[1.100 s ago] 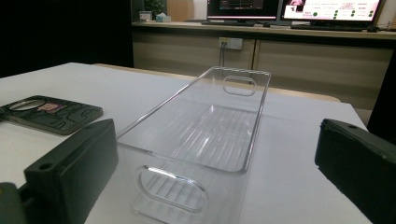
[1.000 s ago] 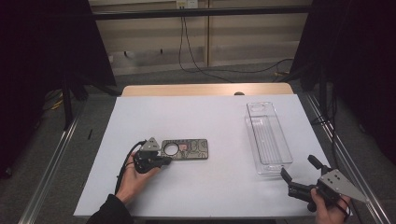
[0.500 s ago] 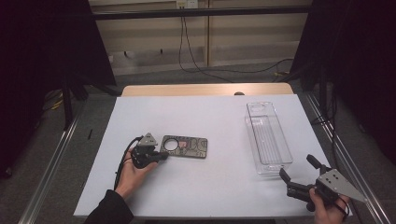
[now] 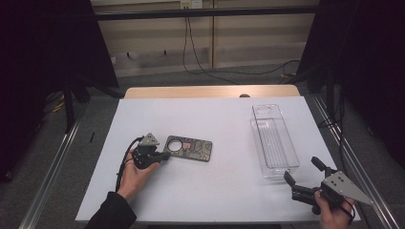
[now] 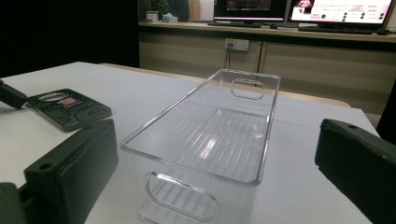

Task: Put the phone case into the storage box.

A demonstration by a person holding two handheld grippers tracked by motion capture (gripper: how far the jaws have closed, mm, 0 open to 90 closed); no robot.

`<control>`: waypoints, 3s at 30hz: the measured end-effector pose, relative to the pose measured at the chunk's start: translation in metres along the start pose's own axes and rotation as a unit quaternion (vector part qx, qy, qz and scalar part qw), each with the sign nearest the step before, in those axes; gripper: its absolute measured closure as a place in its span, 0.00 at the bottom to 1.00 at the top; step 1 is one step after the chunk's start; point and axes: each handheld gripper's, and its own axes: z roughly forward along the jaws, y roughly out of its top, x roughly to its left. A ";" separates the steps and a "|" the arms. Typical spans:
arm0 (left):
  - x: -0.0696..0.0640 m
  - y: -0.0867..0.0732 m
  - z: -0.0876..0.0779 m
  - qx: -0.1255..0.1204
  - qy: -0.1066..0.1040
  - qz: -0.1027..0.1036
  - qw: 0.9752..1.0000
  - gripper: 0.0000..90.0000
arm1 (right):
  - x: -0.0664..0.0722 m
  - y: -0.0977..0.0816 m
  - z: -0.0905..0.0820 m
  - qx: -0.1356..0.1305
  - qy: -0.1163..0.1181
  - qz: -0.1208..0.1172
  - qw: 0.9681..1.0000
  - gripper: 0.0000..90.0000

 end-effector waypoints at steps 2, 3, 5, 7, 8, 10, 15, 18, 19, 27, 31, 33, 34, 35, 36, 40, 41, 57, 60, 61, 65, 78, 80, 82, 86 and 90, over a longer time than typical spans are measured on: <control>-0.001 0.001 -0.004 -0.008 0.004 0.002 1.000 1.00 | 0.000 0.000 0.000 0.001 0.001 0.000 1.000 0.00; -0.001 0.001 -0.007 -0.014 0.001 0.000 1.000 1.00 | 0.000 0.000 0.001 0.001 0.001 0.000 1.000 0.00; -0.003 0.001 -0.010 -0.026 -0.004 -0.003 1.000 1.00 | 0.000 0.000 0.001 0.001 0.003 -0.001 1.000 0.00; -0.005 0.003 -0.012 -0.042 -0.011 -0.007 0.999 1.00 | 0.000 0.000 0.001 0.001 0.002 -0.001 1.000 0.00; -0.006 0.004 -0.012 -0.048 -0.014 -0.009 0.999 1.00 | 0.000 0.000 0.001 0.001 0.001 0.000 1.000 0.00; -0.009 0.006 -0.012 -0.059 -0.021 -0.003 0.998 1.00 | 0.000 0.000 0.000 0.000 0.000 0.001 1.000 0.00; -0.020 0.014 -0.012 -0.079 -0.031 0.008 0.996 1.00 | 0.000 0.000 0.000 -0.001 -0.001 0.000 1.000 0.00; -0.023 0.019 -0.010 -0.087 -0.035 0.012 0.995 1.00 | 0.000 0.000 0.000 0.000 -0.002 0.001 1.000 0.00; -0.022 0.021 -0.009 -0.091 -0.038 0.013 0.995 1.00 | 0.001 0.000 0.001 0.000 -0.001 0.000 1.000 0.00; -0.025 0.037 0.003 -0.114 -0.052 0.003 0.992 1.00 | 0.001 0.000 0.001 -0.002 0.000 0.001 1.000 0.00; -0.030 0.045 0.009 -0.121 -0.058 0.007 0.991 1.00 | 0.000 0.000 0.000 -0.003 0.000 0.001 1.000 0.00; -0.034 0.049 0.011 -0.122 -0.059 0.012 0.991 1.00 | 0.000 0.000 0.000 -0.004 0.001 0.002 1.000 0.00; -0.036 0.050 0.012 -0.117 -0.056 0.029 0.991 1.00 | 0.000 0.000 0.000 -0.004 0.001 0.002 1.000 0.00; -0.039 0.052 0.013 -0.119 -0.057 0.031 0.991 1.00 | 0.000 0.000 0.000 -0.004 0.002 0.001 1.000 0.00; -0.040 0.053 0.014 -0.120 -0.063 0.030 0.990 1.00 | 0.000 0.000 0.000 -0.005 0.002 0.002 1.000 0.00; -0.045 0.062 0.022 -0.116 -0.069 0.029 0.990 1.00 | 0.000 0.001 0.000 -0.004 0.002 0.003 1.000 0.00; -0.046 0.066 0.025 -0.114 -0.068 0.032 0.991 1.00 | 0.000 0.001 0.000 -0.004 0.003 0.003 1.000 0.00; -0.063 0.103 0.065 -0.071 -0.085 0.053 0.992 1.00 | 0.001 0.000 0.000 -0.002 0.008 -0.003 1.000 0.00; -0.059 0.108 0.074 -0.059 -0.077 0.048 0.994 1.00 | 0.001 0.000 0.000 0.000 0.010 -0.002 1.000 0.00; -0.057 0.109 0.078 -0.055 -0.075 0.044 0.995 1.00 | 0.001 0.000 0.000 0.000 0.010 -0.003 1.000 0.00; -0.054 0.114 0.089 -0.038 -0.074 0.034 0.996 1.00 | 0.001 0.000 0.000 0.000 0.012 -0.004 1.000 0.00; -0.041 0.118 0.112 0.003 -0.047 -0.003 0.999 1.00 | 0.002 0.000 0.000 0.000 0.015 -0.005 1.000 0.00; -0.038 0.118 0.115 0.010 -0.044 -0.004 0.999 1.00 | 0.002 0.000 0.000 0.000 0.016 -0.006 1.000 0.00; -0.036 0.117 0.119 0.024 -0.037 0.005 0.999 1.00 | 0.002 0.000 0.000 0.000 0.015 -0.006 1.000 0.00; -0.034 0.114 0.126 0.034 -0.029 -0.004 0.999 1.00 | 0.002 0.000 0.000 -0.001 0.016 -0.005 1.000 0.00; -0.032 0.112 0.127 0.037 -0.027 -0.005 0.999 1.00 | 0.001 0.000 0.000 -0.001 0.015 -0.004 1.000 0.00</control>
